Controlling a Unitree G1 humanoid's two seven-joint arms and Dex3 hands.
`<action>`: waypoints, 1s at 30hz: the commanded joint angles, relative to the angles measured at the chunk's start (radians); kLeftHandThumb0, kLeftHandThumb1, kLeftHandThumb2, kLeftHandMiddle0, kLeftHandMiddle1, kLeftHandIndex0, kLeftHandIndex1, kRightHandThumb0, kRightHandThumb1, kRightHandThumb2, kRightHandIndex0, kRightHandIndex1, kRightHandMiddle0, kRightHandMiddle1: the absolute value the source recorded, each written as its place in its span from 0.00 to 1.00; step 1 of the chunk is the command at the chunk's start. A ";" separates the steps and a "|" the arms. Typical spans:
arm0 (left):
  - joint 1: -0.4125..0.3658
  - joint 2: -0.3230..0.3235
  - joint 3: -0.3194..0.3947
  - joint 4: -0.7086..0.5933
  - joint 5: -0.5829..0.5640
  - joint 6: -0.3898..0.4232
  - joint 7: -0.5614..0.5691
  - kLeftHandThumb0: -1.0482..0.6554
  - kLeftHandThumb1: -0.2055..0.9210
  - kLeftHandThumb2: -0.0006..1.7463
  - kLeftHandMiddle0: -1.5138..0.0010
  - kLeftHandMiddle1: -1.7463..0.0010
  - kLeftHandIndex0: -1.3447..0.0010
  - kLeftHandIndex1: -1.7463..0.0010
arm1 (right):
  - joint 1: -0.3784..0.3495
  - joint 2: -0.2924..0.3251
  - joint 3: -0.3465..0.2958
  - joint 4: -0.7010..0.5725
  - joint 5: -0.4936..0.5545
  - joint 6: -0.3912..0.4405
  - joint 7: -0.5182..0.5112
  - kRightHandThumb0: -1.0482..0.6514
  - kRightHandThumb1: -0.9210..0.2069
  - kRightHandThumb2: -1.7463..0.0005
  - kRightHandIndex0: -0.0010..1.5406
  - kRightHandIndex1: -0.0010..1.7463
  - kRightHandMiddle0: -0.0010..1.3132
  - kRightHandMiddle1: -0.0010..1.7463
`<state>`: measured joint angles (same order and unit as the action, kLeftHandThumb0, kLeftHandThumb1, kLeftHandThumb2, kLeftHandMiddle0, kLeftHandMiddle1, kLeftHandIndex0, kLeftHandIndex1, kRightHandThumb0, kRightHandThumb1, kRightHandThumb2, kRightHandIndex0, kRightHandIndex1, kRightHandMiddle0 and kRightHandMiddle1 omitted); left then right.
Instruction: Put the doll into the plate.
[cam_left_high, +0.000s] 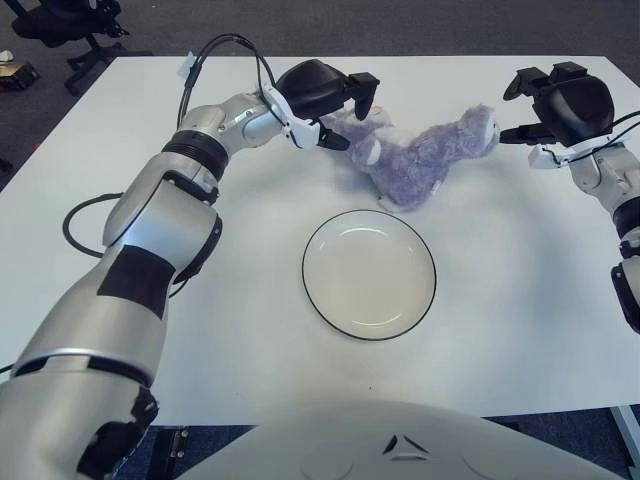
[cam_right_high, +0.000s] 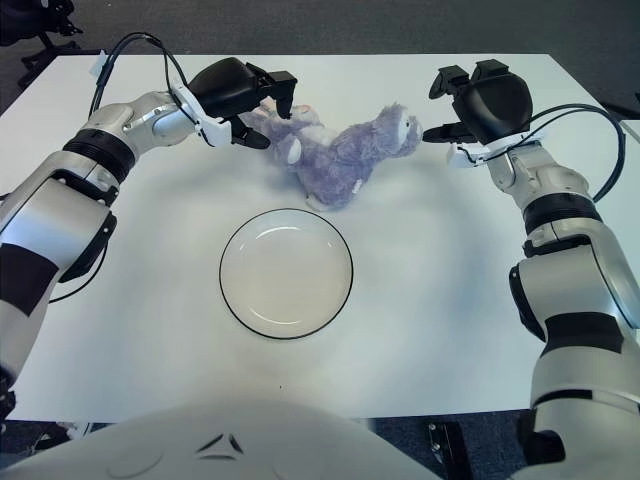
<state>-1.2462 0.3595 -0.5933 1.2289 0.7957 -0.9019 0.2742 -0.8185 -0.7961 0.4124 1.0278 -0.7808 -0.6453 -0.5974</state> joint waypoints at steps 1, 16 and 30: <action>0.006 0.011 -0.015 0.004 0.026 0.029 0.041 0.39 0.70 0.56 0.48 0.00 0.70 0.00 | 0.046 -0.009 -0.038 -0.070 0.048 0.017 0.057 0.34 0.04 1.00 0.31 0.59 0.34 0.43; -0.004 0.023 -0.044 0.025 0.070 0.054 0.151 0.39 0.71 0.55 0.48 0.00 0.70 0.00 | 0.128 -0.012 -0.091 -0.182 0.053 0.083 0.127 0.34 0.04 1.00 0.38 0.39 0.36 0.40; -0.019 0.054 -0.081 0.018 0.126 0.102 0.226 0.36 0.96 0.12 0.70 0.70 0.77 0.64 | 0.176 -0.023 -0.130 -0.250 0.080 0.160 0.260 0.33 0.03 1.00 0.43 0.27 0.38 0.36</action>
<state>-1.2483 0.3965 -0.6598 1.2500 0.9040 -0.8167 0.5028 -0.6614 -0.7985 0.3012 0.8004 -0.7185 -0.4975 -0.3635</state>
